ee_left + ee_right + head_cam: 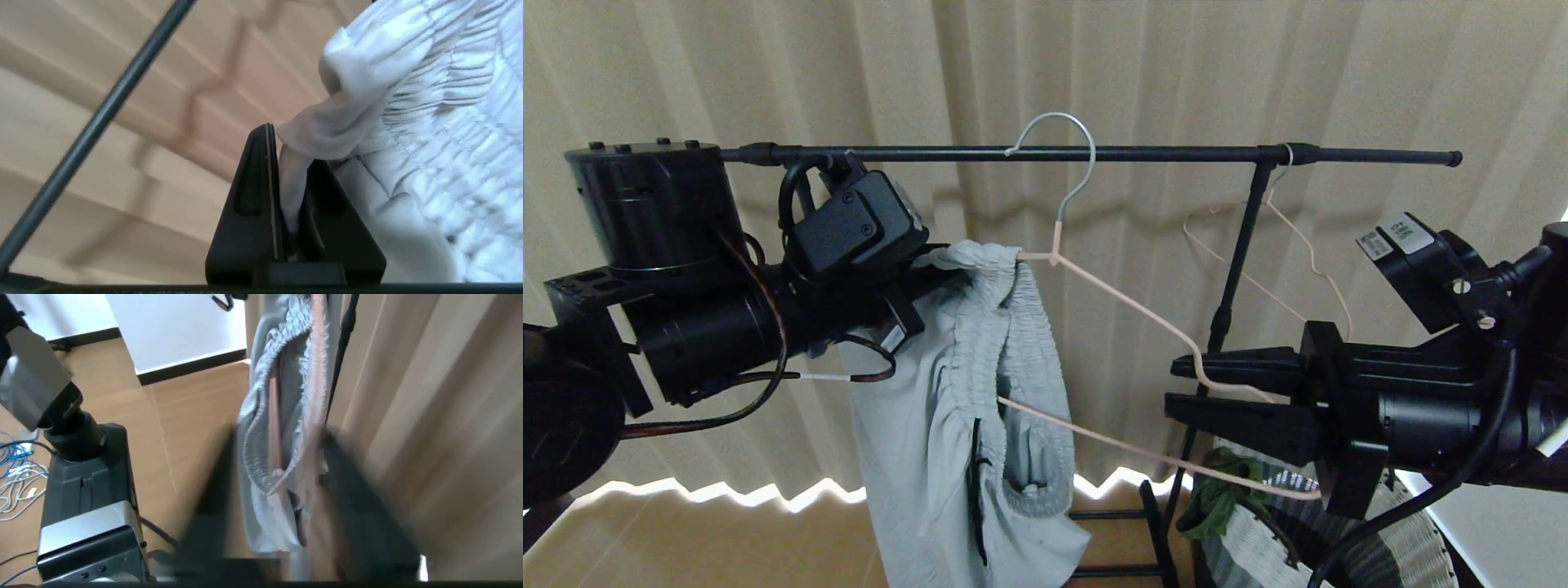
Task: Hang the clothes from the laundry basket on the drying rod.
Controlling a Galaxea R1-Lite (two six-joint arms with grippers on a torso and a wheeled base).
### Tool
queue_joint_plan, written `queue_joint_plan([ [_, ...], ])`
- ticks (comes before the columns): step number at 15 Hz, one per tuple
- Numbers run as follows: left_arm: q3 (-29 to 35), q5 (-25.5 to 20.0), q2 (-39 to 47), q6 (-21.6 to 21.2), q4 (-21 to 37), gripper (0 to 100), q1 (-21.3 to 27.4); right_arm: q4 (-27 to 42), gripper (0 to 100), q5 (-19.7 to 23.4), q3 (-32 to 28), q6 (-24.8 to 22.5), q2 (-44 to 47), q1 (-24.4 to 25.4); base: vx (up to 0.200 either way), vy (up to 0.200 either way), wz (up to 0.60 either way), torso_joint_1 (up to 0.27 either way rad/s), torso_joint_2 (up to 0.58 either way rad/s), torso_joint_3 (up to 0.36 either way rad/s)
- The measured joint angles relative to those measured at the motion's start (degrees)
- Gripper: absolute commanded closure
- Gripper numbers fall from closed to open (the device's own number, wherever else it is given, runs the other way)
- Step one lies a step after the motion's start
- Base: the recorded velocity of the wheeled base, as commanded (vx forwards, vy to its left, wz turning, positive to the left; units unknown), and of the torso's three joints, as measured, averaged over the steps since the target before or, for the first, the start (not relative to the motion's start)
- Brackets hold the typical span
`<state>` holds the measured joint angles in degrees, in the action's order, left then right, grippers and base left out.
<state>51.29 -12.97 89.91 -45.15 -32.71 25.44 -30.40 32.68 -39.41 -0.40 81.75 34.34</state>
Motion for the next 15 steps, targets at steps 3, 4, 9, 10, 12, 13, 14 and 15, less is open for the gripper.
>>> queue_joint_plan([
  [3, -0.29, 1.95, 0.26, -0.04, -0.41, 100, -1.06, -0.41, 0, -3.71, -0.39, -0.94, 0.05, -2.43, 0.000, 0.000, 0.00, 0.000, 0.00, 0.000],
  [4, -0.55, 4.22, 0.28, 0.00, -0.40, 100, -1.30, -1.91, 0, -5.81, -0.69, -2.61, 0.13, -3.63, 0.000, 0.000, 0.00, 0.000, 0.00, 0.000],
  [9, -2.04, 22.47, 0.59, 4.44, -0.02, 100, -1.41, -4.41, 0, -11.39, -0.17, -4.79, 0.37, -6.80, 0.000, 0.000, 0.00, 0.000, 0.00, 0.000],
  [10, -2.00, 24.93, 0.78, 6.68, -0.07, 100, -1.38, -4.38, 0, -11.91, -0.05, -4.79, 0.52, -6.89, 0.000, 0.000, 0.00, 0.000, 0.00, 0.000],
  [12, -1.73, 25.59, 0.91, 13.48, 1.23, 100, -1.13, -4.44, 0, -12.70, 1.13, -4.72, 1.24, -6.17, 0.000, 0.000, 0.00, 0.000, 0.00, 0.000],
  [13, -1.45, 25.64, 0.91, 16.94, 2.26, 100, -1.08, -4.38, 0, -13.03, 1.62, -4.68, 1.63, -5.46, 0.000, 0.000, 0.00, 0.000, 0.00, 0.000],
  [14, -0.88, 25.61, 0.89, 20.49, 3.25, 100, -1.02, -4.46, 0, -13.53, 1.96, -4.63, 2.10, -4.68, 0.000, 0.000, 0.00, 0.000, 0.00, 0.000],
  [15, 0.28, 25.44, 0.89, 25.34, 3.47, 100, -0.65, -4.44, 0, -14.41, 2.40, -4.57, 2.76, -3.64, 0.000, 0.000, 0.00, 0.000, 0.00, 0.000],
])
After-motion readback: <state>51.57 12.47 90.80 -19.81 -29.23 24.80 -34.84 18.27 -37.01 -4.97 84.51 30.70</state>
